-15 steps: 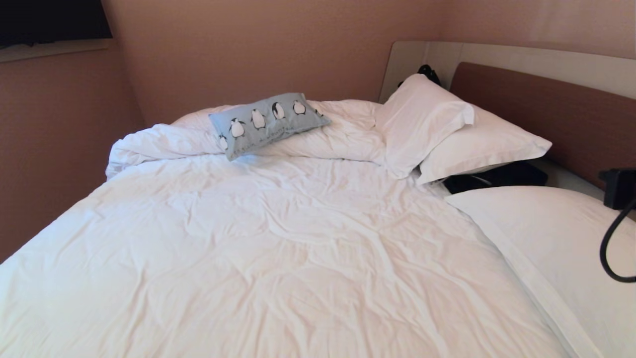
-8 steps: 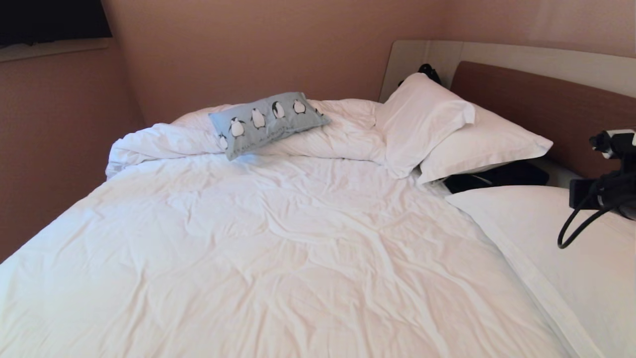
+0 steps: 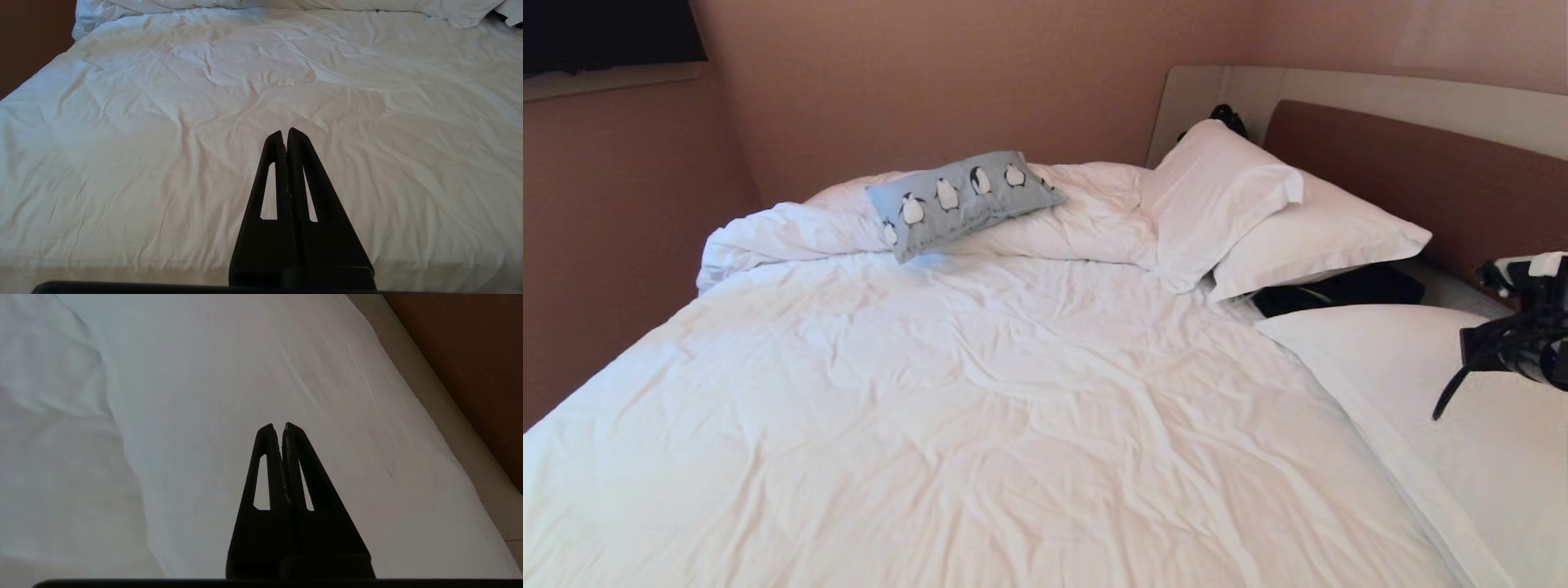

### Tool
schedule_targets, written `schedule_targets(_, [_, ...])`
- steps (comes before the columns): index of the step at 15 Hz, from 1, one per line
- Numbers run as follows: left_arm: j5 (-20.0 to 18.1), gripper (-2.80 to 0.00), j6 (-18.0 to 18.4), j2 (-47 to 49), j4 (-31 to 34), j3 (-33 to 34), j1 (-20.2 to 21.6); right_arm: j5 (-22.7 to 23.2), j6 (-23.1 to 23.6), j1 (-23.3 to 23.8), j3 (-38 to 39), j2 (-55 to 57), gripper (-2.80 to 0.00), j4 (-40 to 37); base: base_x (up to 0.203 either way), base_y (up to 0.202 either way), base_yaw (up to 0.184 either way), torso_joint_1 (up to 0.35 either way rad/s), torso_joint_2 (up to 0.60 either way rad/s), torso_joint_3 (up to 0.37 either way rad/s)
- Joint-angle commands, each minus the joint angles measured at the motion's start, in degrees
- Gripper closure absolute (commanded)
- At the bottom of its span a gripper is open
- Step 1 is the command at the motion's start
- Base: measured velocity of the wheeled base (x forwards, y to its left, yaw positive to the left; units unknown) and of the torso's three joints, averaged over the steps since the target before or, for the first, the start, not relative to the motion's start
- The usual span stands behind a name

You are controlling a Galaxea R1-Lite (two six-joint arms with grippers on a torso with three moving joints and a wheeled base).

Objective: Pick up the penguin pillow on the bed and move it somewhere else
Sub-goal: Pick up the pillow

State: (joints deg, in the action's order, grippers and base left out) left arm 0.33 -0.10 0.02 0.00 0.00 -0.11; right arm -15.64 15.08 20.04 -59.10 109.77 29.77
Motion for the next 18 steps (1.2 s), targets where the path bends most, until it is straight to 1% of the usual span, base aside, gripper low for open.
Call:
schedule_targets(1, [0.02,0.0,0.0,-0.02,0.0,0.0,0.02,-1.6,0.73,-0.27,0.52,0.77,0.0,-0.01,0.0,0.0,0.0,0.0,0.0,0.0])
schedule_targets(4, [0.02,0.0,-0.08,-0.02,0.0,0.08,0.02,-1.62,2.7,-0.44,1.85,0.83,0.0,-1.37,0.0,0.0,0.0,0.0,0.0,0.0])
schedule_targets(7, [0.02,0.0,-0.08,-0.02,0.0,0.09,0.02,-1.24,2.72,-0.17,-0.18,1.01,0.0,-3.1,0.0,0.0,0.0,0.0,0.0,0.0])
schedule_targets(11, [0.02,0.0,-0.07,-0.02,0.0,0.0,0.02,-0.89,1.97,3.28,-4.36,0.91,0.0,-4.13,0.0,0.0,0.0,0.0,0.0,0.0])
schedule_targets(12, [0.02,0.0,-0.07,-0.02,0.0,0.09,0.02,-0.84,1.48,3.91,-5.64,0.76,0.0,-6.33,0.0,0.0,0.0,0.0,0.0,0.0])
schedule_targets(14, [0.02,0.0,-0.08,-0.02,0.0,0.01,0.02,-0.8,-1.43,4.49,-9.39,0.42,0.0,-13.24,0.0,0.0,0.0,0.0,0.0,0.0])
schedule_targets(16, [0.02,0.0,-0.08,-0.02,0.0,0.09,0.02,-0.02,-5.43,4.89,-15.2,0.11,0.0,-24.04,0.0,0.0,0.0,0.0,0.0,0.0])
schedule_targets(18, [0.02,0.0,-0.07,-0.02,0.0,0.08,0.02,3.17,-9.47,5.59,-22.36,0.0,0.0,-36.97,0.0,0.0,0.0,0.0,0.0,0.0])
